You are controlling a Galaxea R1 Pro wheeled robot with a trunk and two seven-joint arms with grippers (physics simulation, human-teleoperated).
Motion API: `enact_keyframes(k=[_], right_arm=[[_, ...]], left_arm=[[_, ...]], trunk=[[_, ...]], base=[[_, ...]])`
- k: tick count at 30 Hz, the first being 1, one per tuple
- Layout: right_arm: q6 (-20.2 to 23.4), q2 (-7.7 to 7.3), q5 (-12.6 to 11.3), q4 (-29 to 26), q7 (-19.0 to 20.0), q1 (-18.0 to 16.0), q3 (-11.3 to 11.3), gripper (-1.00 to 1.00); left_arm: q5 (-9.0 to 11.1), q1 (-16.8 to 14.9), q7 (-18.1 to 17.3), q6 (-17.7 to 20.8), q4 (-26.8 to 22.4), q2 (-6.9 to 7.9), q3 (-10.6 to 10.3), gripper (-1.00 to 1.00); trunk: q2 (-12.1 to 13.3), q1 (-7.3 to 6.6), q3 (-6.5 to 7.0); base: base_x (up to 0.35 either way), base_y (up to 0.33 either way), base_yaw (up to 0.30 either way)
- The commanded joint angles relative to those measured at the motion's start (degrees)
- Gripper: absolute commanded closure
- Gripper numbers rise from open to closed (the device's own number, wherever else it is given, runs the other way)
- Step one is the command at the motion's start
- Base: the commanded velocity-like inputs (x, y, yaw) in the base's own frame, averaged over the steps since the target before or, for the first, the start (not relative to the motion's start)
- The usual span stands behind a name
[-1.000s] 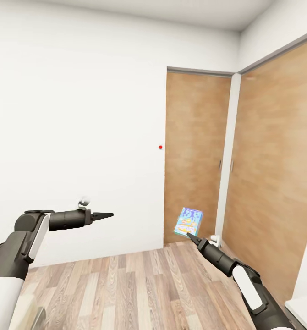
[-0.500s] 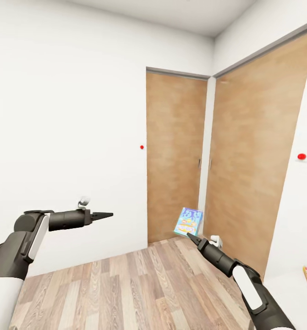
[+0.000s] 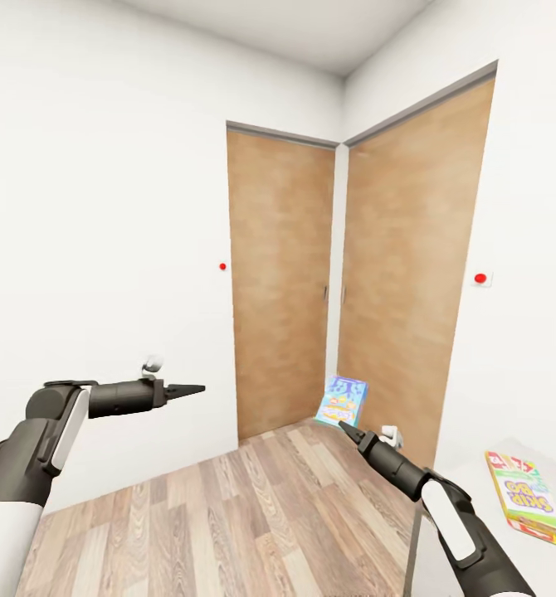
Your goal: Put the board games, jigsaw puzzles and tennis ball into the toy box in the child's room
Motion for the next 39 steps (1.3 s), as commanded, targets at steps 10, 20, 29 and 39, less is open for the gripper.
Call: enact_keyframes(k=[10, 20, 29, 39], right_arm=[[0.5, 0.13, -0.6, 0.0, 0.0, 0.0, -0.1, 1.0], [0.5, 0.04, -0.6, 0.0, 0.0, 0.0, -0.1, 1.0], [1.7, -0.82, -1.2, -2.8, -0.1, -0.1, -0.6, 1.0], [17.7, -2.98, -1.9, -14.2, -0.1, 1.7, -9.6, 1.0]], left_arm=[[0.0, 0.0, -0.1, 0.3, 0.0, 0.02, 0.0, -1.0], [0.0, 0.0, 0.0, 0.3, 0.0, 0.02, 0.0, -1.0], [0.1, 0.0, -0.2, 0.3, 0.0, 0.13, 0.1, -1.0], [0.3, 0.0, -0.3, 0.3, 0.0, 0.24, 0.2, -1.0]], trunk=[[0.0, 0.02, -0.03], [0.0, 0.02, -0.03], [0.0, 0.02, 0.08], [0.0, 0.02, 0.38]], base=[[-0.002, 0.0, -0.277], [0.0, 0.0, -0.277], [0.0, 0.0, -0.277], [0.0, 0.0, -0.276]])
